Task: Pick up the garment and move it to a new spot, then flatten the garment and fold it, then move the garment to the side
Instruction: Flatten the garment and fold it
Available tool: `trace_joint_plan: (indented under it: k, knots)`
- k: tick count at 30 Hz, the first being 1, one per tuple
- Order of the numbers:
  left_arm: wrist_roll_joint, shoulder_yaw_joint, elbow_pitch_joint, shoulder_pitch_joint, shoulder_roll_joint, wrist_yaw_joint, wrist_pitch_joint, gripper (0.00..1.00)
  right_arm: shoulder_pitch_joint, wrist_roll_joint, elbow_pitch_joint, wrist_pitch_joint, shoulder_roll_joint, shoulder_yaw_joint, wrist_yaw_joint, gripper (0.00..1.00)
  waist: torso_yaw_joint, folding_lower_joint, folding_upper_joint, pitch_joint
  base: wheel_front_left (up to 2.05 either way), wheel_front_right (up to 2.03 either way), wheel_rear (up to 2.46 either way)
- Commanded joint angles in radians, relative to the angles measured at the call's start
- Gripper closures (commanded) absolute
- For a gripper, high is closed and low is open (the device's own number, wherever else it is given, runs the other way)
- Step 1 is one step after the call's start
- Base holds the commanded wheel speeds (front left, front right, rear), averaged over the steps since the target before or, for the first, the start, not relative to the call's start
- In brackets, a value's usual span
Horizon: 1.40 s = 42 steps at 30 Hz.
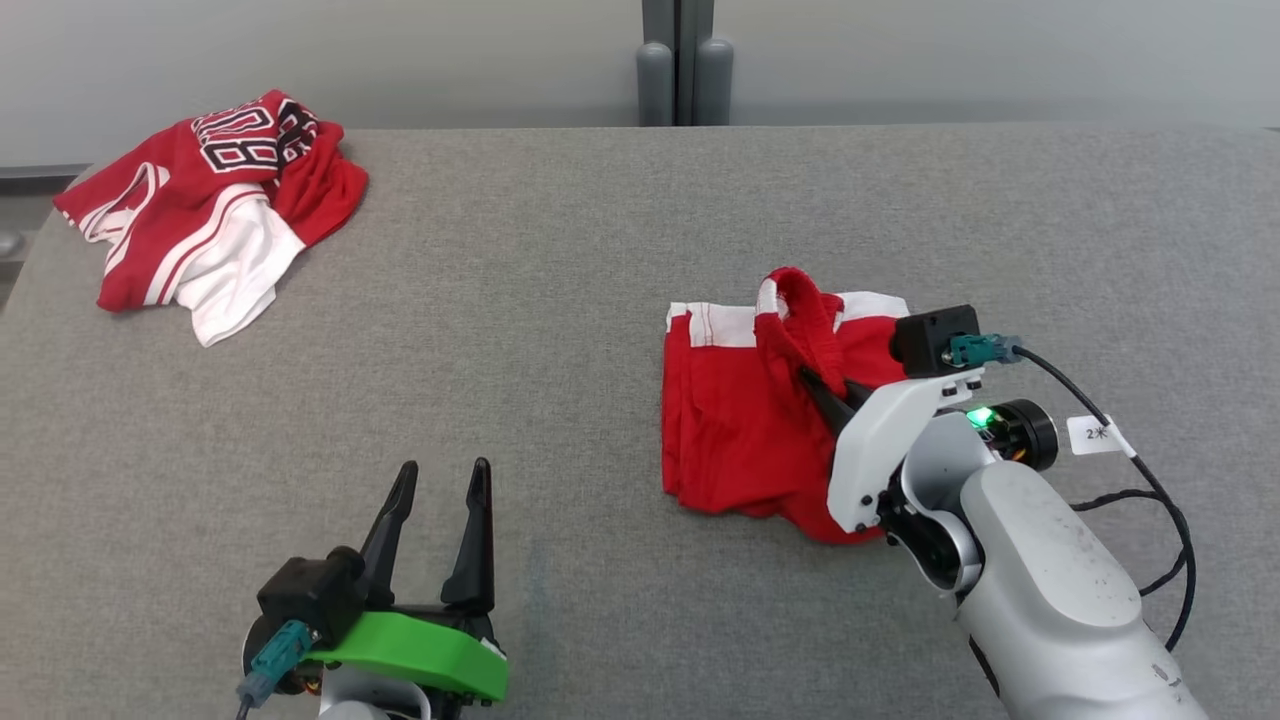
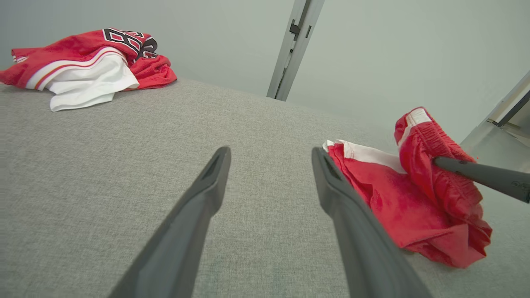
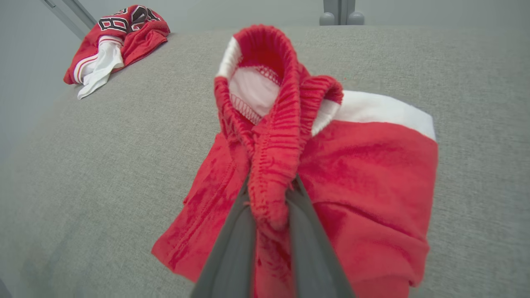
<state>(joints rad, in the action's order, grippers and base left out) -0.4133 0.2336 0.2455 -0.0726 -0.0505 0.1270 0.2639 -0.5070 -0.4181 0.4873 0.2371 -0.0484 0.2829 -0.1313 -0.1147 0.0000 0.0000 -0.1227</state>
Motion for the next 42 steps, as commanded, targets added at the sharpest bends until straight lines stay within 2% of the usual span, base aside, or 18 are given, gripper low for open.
trace_joint_plan:
  k: [1, 2, 4, 5, 6, 7, 8, 14, 21, 26, 31, 36, 42]
  knots:
    - [-0.006, 0.003, 0.001, -0.013, -0.001, 0.004, 0.001, 0.00, -0.018, -0.006, 0.017, -0.011, -0.004, 0.012, 0.001, 1.00, -0.020, 0.0000, 0.0000, -0.005, 0.00, 0.00, 0.00]
    - [-0.007, 0.005, 0.001, -0.014, -0.001, 0.004, 0.001, 0.00, -0.023, -0.012, 0.028, -0.015, -0.004, 0.018, 0.001, 1.00, -0.024, 0.0000, 0.0000, -0.006, 0.00, 0.00, 0.00]
    - [-0.013, 0.006, 0.001, -0.015, -0.001, 0.004, 0.001, 0.00, -0.036, -0.023, 0.056, -0.030, -0.004, 0.037, 0.001, 0.91, -0.030, 0.0000, 0.0000, -0.006, 0.00, 0.00, 0.00]
    - [-0.013, 0.007, 0.002, -0.014, 0.000, 0.004, 0.001, 0.00, -0.044, -0.029, 0.069, -0.038, -0.004, 0.047, 0.001, 0.78, -0.032, 0.0000, 0.0000, -0.007, 0.00, 0.00, 0.00]
    - [-0.015, 0.007, 0.002, -0.014, 0.000, 0.004, 0.001, 0.00, -0.055, -0.036, 0.082, -0.047, -0.004, 0.059, 0.001, 0.63, -0.034, 0.0000, 0.0000, -0.008, 0.00, 0.00, 0.00]
    - [-0.015, 0.007, 0.002, -0.015, 0.000, 0.004, 0.001, 0.00, -0.063, -0.042, 0.090, -0.054, -0.004, 0.074, 0.001, 0.25, -0.034, 0.0000, 0.0000, -0.009, 0.00, 0.00, 0.00]
    - [-0.016, 0.007, 0.002, -0.015, 0.000, 0.004, 0.001, 0.00, -0.071, -0.051, 0.097, -0.064, -0.004, 0.091, 0.001, 0.00, -0.034, 0.0000, 0.0000, -0.009, 0.00, 0.00, 0.00]
    - [-0.013, 0.005, -0.002, -0.019, 0.000, 0.003, 0.001, 0.00, -0.099, -0.087, 0.108, -0.121, -0.005, 0.174, 0.001, 0.00, -0.021, 0.0000, 0.0000, -0.008, 0.00, 0.00, 0.00]
    - [0.009, -0.001, -0.010, -0.039, -0.001, 0.002, 0.001, 0.00, -0.113, -0.044, 0.086, -0.208, -0.004, 0.175, 0.001, 0.00, 0.013, 0.0000, 0.0000, 0.005, 0.00, 0.00, 0.00]
    - [0.022, -0.001, -0.003, -0.067, -0.001, 0.003, 0.001, 0.00, -0.098, 0.085, 0.085, -0.304, -0.004, 0.075, 0.001, 0.00, 0.044, 0.0000, 0.0000, 0.025, 0.00, 0.00, 0.00]
    - [0.025, -0.017, 0.012, -0.079, -0.001, 0.004, 0.001, 0.00, -0.035, 0.238, 0.073, -0.414, -0.004, -0.072, 0.001, 0.00, 0.075, 0.0000, 0.0000, 0.054, 0.00, 0.00, 0.00]
    - [0.029, -0.052, 0.015, -0.043, -0.001, 0.001, 0.001, 0.00, 0.052, 0.293, 0.042, -0.465, -0.004, -0.188, 0.001, 0.00, 0.100, 0.0000, 0.0000, 0.076, 0.00, 0.00, 0.00]
    - [0.018, -0.100, -0.007, 0.025, -0.001, -0.020, 0.001, 0.00, 0.157, 0.292, 0.008, -0.492, -0.004, -0.249, 0.001, 0.00, 0.122, 0.0000, 0.0000, 0.095, 0.00, 0.00, 0.00]
